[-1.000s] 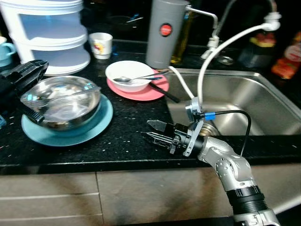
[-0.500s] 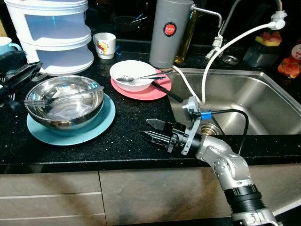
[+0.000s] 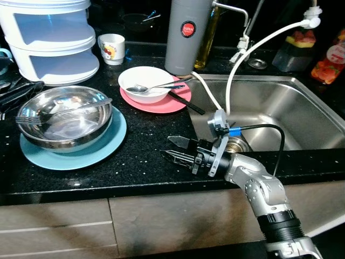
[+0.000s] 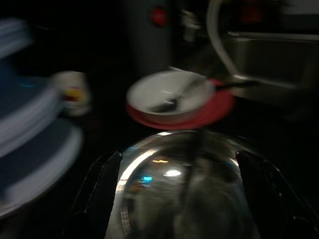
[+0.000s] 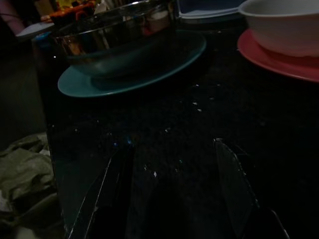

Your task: Kitchen organization

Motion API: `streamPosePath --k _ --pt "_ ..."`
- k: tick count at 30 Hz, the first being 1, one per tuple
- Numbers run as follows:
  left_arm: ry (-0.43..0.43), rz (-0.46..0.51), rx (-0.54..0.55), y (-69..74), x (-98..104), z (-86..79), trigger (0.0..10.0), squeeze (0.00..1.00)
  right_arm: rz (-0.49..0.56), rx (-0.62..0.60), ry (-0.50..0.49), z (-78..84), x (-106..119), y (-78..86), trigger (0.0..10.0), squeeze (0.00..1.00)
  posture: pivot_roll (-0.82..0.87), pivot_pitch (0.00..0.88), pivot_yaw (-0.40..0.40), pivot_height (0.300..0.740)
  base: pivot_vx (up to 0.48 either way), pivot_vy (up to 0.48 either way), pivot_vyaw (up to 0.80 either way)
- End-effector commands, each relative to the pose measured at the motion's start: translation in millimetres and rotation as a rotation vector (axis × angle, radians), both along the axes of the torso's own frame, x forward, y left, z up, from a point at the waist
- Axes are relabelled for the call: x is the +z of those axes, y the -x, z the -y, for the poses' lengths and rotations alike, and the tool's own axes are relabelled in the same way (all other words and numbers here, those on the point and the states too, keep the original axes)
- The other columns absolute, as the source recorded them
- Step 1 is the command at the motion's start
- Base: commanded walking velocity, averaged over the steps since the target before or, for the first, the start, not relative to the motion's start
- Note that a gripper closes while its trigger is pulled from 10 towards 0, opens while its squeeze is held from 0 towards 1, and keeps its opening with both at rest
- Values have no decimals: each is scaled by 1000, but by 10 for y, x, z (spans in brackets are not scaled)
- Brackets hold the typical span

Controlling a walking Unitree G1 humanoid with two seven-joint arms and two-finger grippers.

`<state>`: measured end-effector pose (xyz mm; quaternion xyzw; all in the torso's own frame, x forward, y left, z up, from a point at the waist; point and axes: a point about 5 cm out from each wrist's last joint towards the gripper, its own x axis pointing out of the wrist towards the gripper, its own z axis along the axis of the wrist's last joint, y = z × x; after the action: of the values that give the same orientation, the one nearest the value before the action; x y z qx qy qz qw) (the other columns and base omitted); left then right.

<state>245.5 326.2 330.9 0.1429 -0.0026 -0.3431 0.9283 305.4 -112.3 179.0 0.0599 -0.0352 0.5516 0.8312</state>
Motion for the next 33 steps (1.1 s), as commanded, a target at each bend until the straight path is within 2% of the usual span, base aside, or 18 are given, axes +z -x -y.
streamPosePath --k 1,5,13,19,26,33 --pt "-14 -40 -61 -24 -18 -23 10000 0 18 11 18 6 28 36 10000 0 174 0 -83 740 0 0 0" --pt "-40 -86 -111 -83 -85 -74 10000 0 42 49 29 -27 88 111 10000 0 159 0 -80 740 0 0 0" --pt "-136 -164 -183 -169 -198 -10 10000 0 86 80 18 -4 273 177 10000 0 130 21 -78 740 0 0 0" --pt "-210 -196 -212 -272 -236 -26 10000 0 141 180 -49 -57 569 324 10000 0 116 38 -75 740 0 0 0" --pt "-257 -191 -230 -373 -246 5 10000 0 202 274 69 -112 661 480 10000 0 108 48 -77 740 0 0 0" --pt "-284 -225 -250 -397 -319 6 10000 0 215 291 143 -116 676 529 10000 0 102 54 -80 740 0 0 0"
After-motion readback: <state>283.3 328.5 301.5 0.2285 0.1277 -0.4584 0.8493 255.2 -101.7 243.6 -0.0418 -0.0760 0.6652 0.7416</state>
